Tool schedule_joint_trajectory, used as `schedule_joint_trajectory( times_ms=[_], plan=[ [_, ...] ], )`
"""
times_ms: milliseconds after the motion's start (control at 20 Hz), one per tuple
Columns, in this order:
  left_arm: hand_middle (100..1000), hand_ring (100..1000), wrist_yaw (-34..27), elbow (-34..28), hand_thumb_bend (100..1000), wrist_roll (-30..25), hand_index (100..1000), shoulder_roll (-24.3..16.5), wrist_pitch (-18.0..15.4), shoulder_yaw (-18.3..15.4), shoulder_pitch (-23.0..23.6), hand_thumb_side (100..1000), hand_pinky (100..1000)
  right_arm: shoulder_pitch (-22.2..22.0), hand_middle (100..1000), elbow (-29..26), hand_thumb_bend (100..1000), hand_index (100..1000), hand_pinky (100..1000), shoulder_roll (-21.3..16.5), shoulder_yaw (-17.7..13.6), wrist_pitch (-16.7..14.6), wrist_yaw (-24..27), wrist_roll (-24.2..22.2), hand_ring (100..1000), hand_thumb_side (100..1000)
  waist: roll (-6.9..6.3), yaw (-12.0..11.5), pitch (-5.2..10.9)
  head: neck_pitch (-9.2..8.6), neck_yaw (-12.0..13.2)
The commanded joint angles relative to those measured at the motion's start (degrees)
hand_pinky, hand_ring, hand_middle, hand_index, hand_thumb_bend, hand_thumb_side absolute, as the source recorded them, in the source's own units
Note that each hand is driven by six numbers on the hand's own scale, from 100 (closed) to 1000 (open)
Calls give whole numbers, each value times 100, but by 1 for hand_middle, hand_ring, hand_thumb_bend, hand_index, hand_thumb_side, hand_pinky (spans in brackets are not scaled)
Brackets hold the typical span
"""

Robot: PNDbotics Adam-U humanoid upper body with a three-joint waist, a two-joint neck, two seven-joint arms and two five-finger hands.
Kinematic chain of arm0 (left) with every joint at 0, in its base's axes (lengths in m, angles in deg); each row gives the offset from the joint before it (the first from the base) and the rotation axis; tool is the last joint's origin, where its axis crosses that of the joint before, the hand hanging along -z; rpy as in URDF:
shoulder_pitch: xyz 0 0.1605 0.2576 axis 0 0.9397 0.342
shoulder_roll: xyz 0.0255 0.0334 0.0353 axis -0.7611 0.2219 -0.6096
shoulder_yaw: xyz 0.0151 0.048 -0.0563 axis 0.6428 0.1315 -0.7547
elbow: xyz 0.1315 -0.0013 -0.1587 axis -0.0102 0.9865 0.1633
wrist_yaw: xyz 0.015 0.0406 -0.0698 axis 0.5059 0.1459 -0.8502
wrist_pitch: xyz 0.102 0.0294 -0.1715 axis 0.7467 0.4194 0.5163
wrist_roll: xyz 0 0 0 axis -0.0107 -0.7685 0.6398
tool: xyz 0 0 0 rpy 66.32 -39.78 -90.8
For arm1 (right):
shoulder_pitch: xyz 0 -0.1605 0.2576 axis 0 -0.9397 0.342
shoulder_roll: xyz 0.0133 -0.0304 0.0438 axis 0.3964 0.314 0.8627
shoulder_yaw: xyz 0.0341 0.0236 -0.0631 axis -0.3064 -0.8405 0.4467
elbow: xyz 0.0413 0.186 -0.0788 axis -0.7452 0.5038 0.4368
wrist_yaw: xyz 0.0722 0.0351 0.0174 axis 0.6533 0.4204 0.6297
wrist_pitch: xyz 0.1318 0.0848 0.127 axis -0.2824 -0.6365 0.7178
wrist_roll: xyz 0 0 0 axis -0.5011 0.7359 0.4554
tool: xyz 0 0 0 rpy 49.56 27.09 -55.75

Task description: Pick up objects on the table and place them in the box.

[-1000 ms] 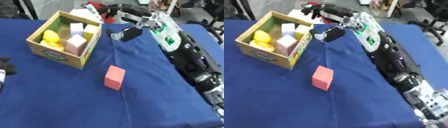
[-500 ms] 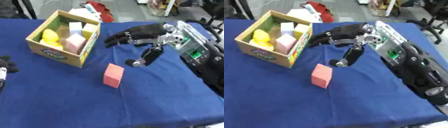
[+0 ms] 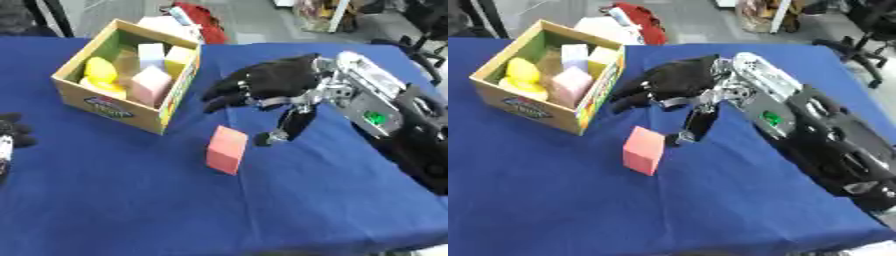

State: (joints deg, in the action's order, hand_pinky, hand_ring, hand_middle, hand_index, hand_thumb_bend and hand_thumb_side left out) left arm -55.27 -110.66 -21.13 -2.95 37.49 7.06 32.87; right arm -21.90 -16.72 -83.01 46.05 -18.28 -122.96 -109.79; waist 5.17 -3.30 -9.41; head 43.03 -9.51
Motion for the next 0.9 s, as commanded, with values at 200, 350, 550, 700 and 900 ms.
schedule_joint_trajectory(
  times_ms=[200,350,550,700,900],
  plan=[
    [572,571,-10,-71,100,-16,769,-106,-9,-23,-57,721,684,143,1000,391,380,1000,935,181,143,-1768,-725,-889,1000,100,57,-65,143,1,-16],
    [572,571,-8,-68,100,-7,769,-112,-5,-34,-40,722,684,69,1000,432,365,1000,935,143,203,-1804,-881,-723,1000,100,60,-63,144,16,1],
    [572,571,-4,-64,100,1,769,-115,-4,-42,-17,722,684,-14,1000,370,368,1000,934,6,217,-1809,-942,-583,1000,100,67,-17,166,51,14],
    [572,572,-2,-63,100,-5,769,-109,-6,-39,-12,722,685,-36,1000,317,351,1000,933,-35,244,-1809,-937,-560,1000,100,62,14,171,51,16],
    [573,572,-2,-66,100,-6,769,-108,-7,-41,-15,722,685,-58,1000,374,339,1000,932,34,282,-1809,-958,-596,1000,100,45,1,158,40,9]
  ],
)
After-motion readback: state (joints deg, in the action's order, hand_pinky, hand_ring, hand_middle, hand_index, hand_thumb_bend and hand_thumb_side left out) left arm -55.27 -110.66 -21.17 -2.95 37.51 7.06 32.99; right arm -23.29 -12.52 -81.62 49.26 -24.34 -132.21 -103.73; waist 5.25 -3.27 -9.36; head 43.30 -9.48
